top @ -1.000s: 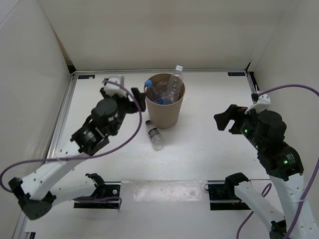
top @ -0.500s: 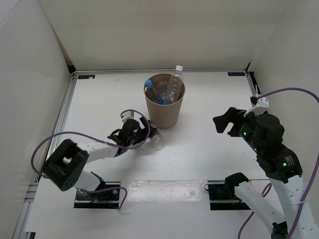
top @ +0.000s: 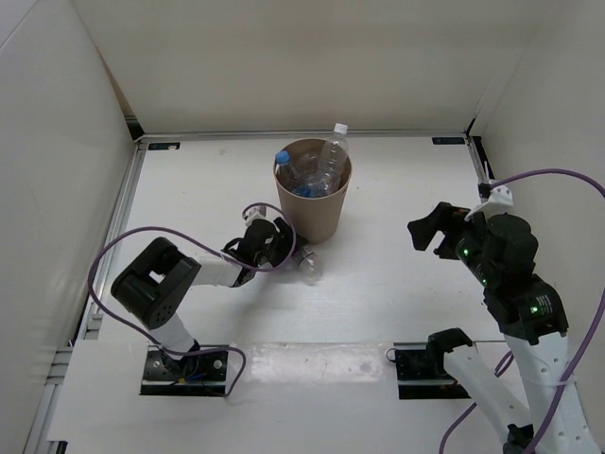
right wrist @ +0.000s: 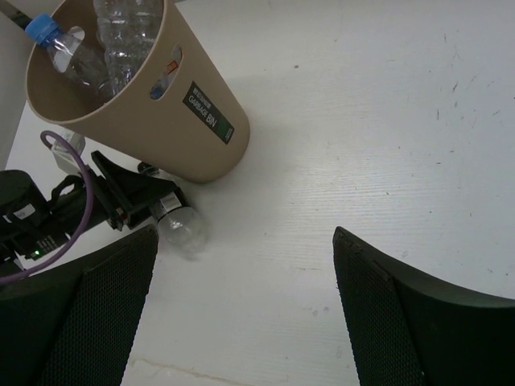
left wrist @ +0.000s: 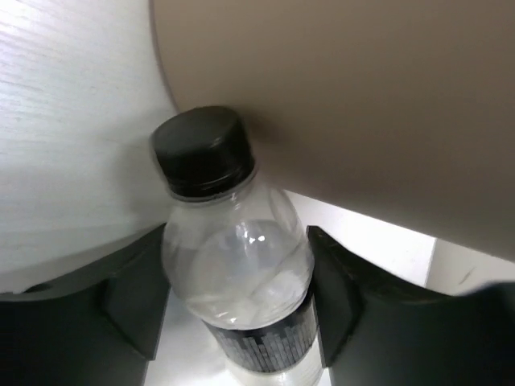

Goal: Put the plastic bottles in the bin

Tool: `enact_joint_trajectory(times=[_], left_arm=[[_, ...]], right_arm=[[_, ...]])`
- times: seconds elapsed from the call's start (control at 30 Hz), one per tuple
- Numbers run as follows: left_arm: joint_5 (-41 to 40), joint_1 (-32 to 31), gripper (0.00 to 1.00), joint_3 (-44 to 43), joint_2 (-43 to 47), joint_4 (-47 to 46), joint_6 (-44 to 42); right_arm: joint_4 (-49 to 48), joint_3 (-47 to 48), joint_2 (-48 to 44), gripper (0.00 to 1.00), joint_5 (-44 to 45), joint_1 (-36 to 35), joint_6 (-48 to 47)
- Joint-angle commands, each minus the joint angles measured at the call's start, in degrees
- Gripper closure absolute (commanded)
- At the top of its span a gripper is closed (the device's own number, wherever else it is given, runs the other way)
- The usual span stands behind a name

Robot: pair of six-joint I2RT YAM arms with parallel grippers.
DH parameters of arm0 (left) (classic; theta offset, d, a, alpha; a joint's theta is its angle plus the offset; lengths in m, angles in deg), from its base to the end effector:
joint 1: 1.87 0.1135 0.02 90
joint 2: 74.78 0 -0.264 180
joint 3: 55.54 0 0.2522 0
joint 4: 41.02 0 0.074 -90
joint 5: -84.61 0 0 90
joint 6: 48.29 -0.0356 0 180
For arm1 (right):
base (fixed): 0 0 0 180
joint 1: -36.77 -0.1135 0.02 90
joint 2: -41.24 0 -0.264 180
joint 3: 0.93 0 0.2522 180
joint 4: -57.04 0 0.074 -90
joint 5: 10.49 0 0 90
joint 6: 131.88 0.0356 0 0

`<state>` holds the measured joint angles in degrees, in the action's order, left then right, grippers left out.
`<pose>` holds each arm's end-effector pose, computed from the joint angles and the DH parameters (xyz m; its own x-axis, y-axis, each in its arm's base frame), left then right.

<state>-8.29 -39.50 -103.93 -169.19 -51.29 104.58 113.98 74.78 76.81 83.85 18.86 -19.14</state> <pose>0.2421 -0.1844 0.1312 -0.7247 -0.5636 -0.3964 -0.1486 0.6896 -0.7088 0.0987 0.0291 0.3980 -0.3455 0.2934 -0.8914 -0.1129 0.9300 0.3499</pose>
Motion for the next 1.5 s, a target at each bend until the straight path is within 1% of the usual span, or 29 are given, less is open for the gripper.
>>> enact_joint_trajectory(times=[0.0,0.07,0.13,0.17,0.23,0.3,0.33,0.37,0.4,0.43,0.47,0.5,0.53,0.57,0.6,0.63,0.67,0.7,0.73,0.77,0.83,0.9,0.97,1.03,1.07,1.13,1.17,1.33,1.47], left_arm=[[1.7,-0.2,0.32,-0.9,-1.9,-2.3,0.0],[2.6,-0.2,0.41,-0.2,-3.1,-4.3,0.4],[3.7,0.2,0.54,0.2,-3.8,-6.5,0.6],[3.7,0.3,0.58,1.1,-4.1,-7.0,0.7],[3.2,0.5,0.59,2.5,-3.2,-10.1,1.5],[1.2,0.8,0.61,5.5,1.0,-10.6,2.1],[-1.2,0.6,0.61,6.0,2.5,-7.9,2.0],[-3.2,0.6,0.61,6.4,6.6,-5.8,0.5],[-7.3,0.4,0.61,6.1,11.3,-0.8,-0.2],[-9.0,0.3,0.61,4.7,16.6,5.5,-2.4],[-10.7,-0.2,0.61,4.0,19.2,8.5,-3.4],[-14.3,-1.0,0.61,3.1,24.4,15.1,-4.4],[-18.1,-1.4,0.61,-0.2,29.8,18.2,-8.2],[-20.9,-2.4,0.61,-1.6,32.2,26.7,-9.6],[-21.9,-3.0,0.59,-3.1,34.4,29.0,-11.5],[-22.8,-3.1,0.57,-8.5,38.8,31.0,-17.1],[-23.8,-3.1,0.55,-10.3,39.7,36.7,-19.1],[-24.9,-3.2,0.55,-15.0,40.4,38.5,-20.9],[-25.1,-3.1,0.54,-19.4,40.1,40.0,-26.4],[-24.7,-3.2,0.52,-21.6,39.6,42.6,-28.4],[-23.9,-3.3,0.49,-31.6,36.1,45.4,-34.7],[-23.6,-3.9,0.43,-38.8,30.6,49.1,-38.5],[-24.6,-4.5,0.40,-45.3,26.0,50.5,-42.4],[-25.0,-4.5,0.40,-52.2,23.1,53.1,-45.6],[-25.0,-4.9,0.40,-53.2,19.2,53.1,-46.3],[-25.2,-5.4,0.40,-56.0,16.5,53.2,-47.7],[-25.7,-6.0,0.40,-56.3,14.6,53.0,-47.8],[-27.4,-7.7,0.39,-56.2,10.2,48.8,-47.8],[-29.9,-8.9,0.36,-59.4,5.5,49.8,-49.9]], right_arm=[[-2.2,-0.5,-0.2,0.10,-3.4,2.7,-0.5],[-2.1,-0.6,-0.3,0.10,-5.6,5.4,-0.7],[-2.0,-0.8,-0.3,0.10,-8.4,7.0,-1.1],[-1.8,-0.7,-0.5,0.10,-9.4,9.6,-1.1],[-1.6,-0.9,-0.4,0.10,-13.2,11.5,-1.6],[-1.3,-0.9,-0.5,0.10,-15.7,15.4,-1.9],[-1.1,-0.9,-0.6,0.10,-16.5,16.1,-1.9],[-1.1,-0.9,-0.9,0.10,-17.8,17.2,-1.8],[-1.2,-1.0,-1.0,0.10,-18.0,17.2,-1.8],[-1.3,-1.0,-1.0,0.10,-18.0,17.3,-1.9],[-1.3,-1.1,-1.2,0.10,-17.9,17.0,-1.5],[-1.6,-1.2,-1.0,0.10,-17.5,16.6,-1.3],[-1.6,-1.4,-1.0,0.10,-17.3,16.2,-1.0],[-1.5,-1.6,-1.0,0.10,-17.2,16.0,-0.7],[-1.8,-1.7,-1.2,0.10,-17.1,15.6,-0.5],[-1.7,-1.7,-1.0,0.10,-17.1,15.6,-0.1],[-2.0,-1.7,-1.0,0.10,-17.6,15.7,0.0],[-1.9,-1.8,-1.2,0.10,-17.9,15.7,0.2],[-2.0,-2.0,-1.1,0.10,-18.3,15.6,0.5],[-2.5,-2.2,-1.3,0.10,-19.0,15.9,0.7],[-2.6,-2.3,-1.2,0.10,-19.1,15.6,0.8],[-2.7,-2.1,-1.1,0.10,-19.4,15.6,0.7],[-2.3,-2.0,-1.0,0.10,-19.2,15.8,0.3],[-1.6,-1.3,-1.2,0.10,-18.7,16.2,-0.1],[-1.3,-1.2,-1.2,0.10,-19.0,16.9,-0.2],[-0.7,-0.7,-1.2,0.10,-19.6,17.2,-0.7],[-0.7,-0.7,-1.4,0.10,-19.8,19.0,-0.9],[-1.1,-1.7,-1.9,0.10,-21.8,20.4,-0.9],[-0.9,-1.8,-1.8,0.10,-21.9,20.0,-1.2]])
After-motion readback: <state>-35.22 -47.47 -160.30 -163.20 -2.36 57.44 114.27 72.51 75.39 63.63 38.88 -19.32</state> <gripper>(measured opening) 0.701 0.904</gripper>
